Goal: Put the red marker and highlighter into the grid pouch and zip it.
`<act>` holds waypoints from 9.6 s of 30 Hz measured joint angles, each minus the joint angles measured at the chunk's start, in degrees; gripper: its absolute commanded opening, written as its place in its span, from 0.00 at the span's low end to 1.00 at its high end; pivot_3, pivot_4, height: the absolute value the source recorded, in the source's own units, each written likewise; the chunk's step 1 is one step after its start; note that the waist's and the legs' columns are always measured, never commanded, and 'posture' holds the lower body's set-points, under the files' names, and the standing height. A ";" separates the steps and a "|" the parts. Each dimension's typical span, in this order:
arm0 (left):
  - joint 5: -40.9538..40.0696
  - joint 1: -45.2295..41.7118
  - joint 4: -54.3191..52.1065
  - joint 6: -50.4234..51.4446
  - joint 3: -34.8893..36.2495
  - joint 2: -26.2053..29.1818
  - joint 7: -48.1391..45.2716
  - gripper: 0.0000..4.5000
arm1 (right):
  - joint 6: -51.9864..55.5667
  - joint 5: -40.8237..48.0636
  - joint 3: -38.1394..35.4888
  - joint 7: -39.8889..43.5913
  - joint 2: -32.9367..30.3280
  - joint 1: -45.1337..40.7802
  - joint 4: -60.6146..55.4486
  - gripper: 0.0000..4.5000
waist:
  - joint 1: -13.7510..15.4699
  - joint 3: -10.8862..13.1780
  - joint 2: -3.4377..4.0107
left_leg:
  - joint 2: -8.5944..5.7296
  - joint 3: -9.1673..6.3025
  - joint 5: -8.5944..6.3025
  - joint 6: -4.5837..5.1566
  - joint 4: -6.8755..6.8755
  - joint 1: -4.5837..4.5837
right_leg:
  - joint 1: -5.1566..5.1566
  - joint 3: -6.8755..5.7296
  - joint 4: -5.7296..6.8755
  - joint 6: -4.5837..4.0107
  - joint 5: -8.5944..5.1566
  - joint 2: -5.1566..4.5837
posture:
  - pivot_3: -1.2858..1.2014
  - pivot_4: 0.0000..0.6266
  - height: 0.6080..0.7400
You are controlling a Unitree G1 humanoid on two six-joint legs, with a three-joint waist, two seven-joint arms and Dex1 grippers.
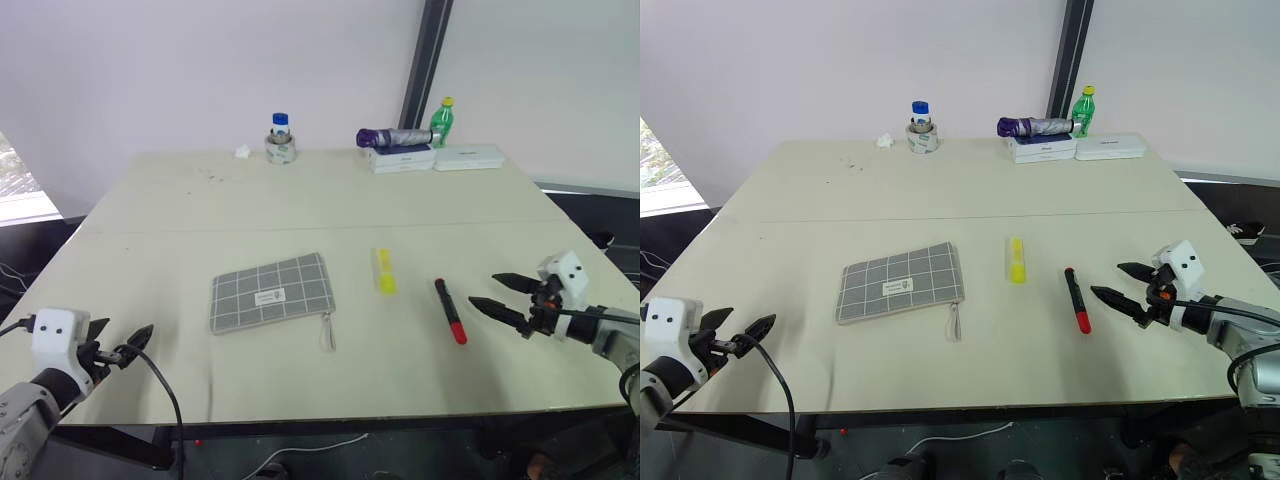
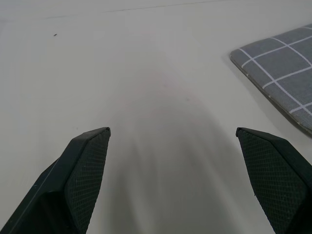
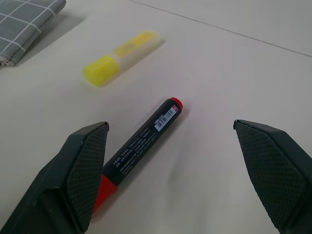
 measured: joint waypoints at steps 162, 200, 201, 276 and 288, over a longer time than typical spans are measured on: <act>26.68 -14.44 -0.16 -32.84 -33.73 -4.28 1.24 0.00 | 20.91 -12.82 26.60 -19.95 31.43 -28.28 -6.93 0.01 | -1.77 -0.02 0.04 | -0.01 -0.02 0.11 -0.14 0.00 -0.07 | -0.69 0.37 1.01 0.15 0.10 0.49 | 0.52 0.24 1.00; 35.19 -22.27 5.40 -28.91 -36.53 -11.76 8.14 0.00 | 32.07 -14.91 25.65 -25.45 19.83 -25.38 -17.94 0.54 | -0.33 -0.03 0.01 | -0.08 -0.04 0.13 -0.17 0.03 -0.07 | -0.63 0.34 0.93 0.14 0.10 0.48 | 0.52 0.24 1.00; 35.53 -23.01 6.08 -29.33 -36.46 -11.45 8.49 0.00 | 32.52 -15.22 24.92 -27.01 20.51 -24.93 -16.61 0.54 | -0.32 -0.03 0.01 | -0.08 -0.03 0.13 -0.17 0.02 -0.07 | -0.63 0.34 0.93 0.14 0.10 0.48 | 0.52 0.24 1.00; 33.98 -24.02 9.45 -33.17 -38.24 -13.75 4.77 0.00 | 31.58 -7.87 24.64 -15.80 7.45 -21.85 -24.72 0.19 | -0.13 -0.01 -0.02 | -0.06 -0.04 0.13 -0.17 0.05 -0.08 | -0.55 0.31 0.86 0.16 0.10 0.45 | 0.52 0.24 1.00; 33.98 -24.02 9.45 -33.12 -38.24 -13.75 4.81 0.00 | 30.84 -7.86 24.51 -15.33 6.77 -21.76 -24.28 0.19 | -0.13 -0.01 -0.02 | -0.06 -0.04 0.13 -0.17 0.05 -0.08 | -0.55 0.31 0.85 0.16 0.10 0.44 | 0.52 0.24 1.00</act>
